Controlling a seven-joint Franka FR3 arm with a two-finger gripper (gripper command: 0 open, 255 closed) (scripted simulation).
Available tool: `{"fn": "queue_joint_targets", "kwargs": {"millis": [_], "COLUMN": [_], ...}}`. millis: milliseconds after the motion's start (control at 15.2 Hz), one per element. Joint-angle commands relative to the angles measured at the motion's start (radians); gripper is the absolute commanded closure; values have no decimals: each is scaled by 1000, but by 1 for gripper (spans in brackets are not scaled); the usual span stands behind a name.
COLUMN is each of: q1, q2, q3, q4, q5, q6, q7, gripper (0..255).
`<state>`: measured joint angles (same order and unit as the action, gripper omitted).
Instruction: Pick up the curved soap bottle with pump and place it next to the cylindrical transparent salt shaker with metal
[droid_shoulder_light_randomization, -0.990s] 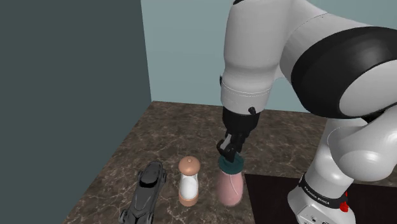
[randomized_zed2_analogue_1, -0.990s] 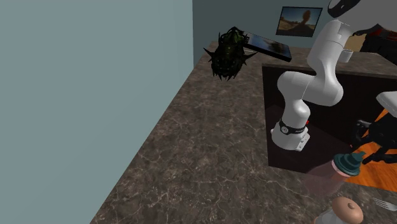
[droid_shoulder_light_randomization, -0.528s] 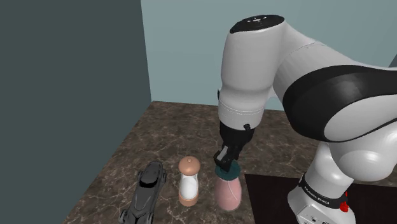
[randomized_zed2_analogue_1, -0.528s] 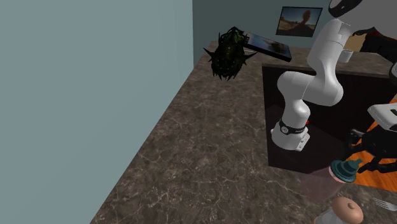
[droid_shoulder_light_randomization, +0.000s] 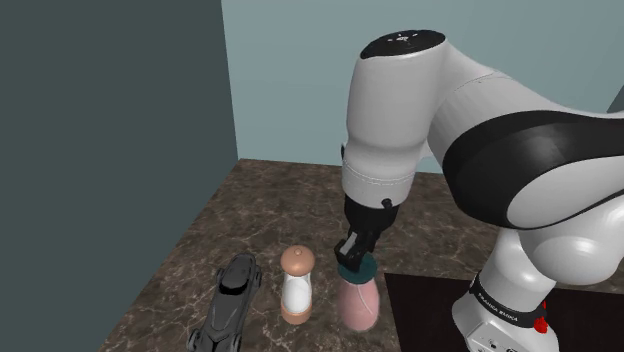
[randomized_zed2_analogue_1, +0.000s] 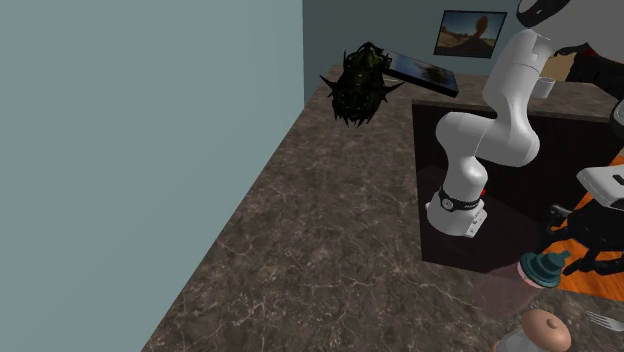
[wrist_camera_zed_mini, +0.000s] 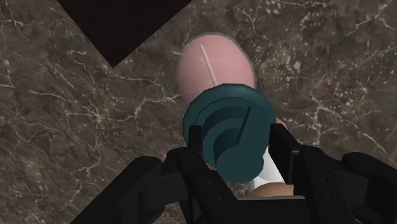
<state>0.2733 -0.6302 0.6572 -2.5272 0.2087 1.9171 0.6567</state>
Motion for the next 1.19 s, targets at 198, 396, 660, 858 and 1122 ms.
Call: {"fn": "queue_joint_targets", "kwargs": {"millis": [198,396,660,858,1122], "q1": [0,1,-2,-2,-2], "q2": [5,-2,-12,-12,-12], "q3": [3,-6,-24,-24,-24], "q4": [-8,19,106,106,106], "q5": [2,-1,-13,-13,-13], "q6": [-3,-37,-133,-133,-133], "q7": [0,-1,1,1,1], "gripper": [0,0,0,0,0]}}
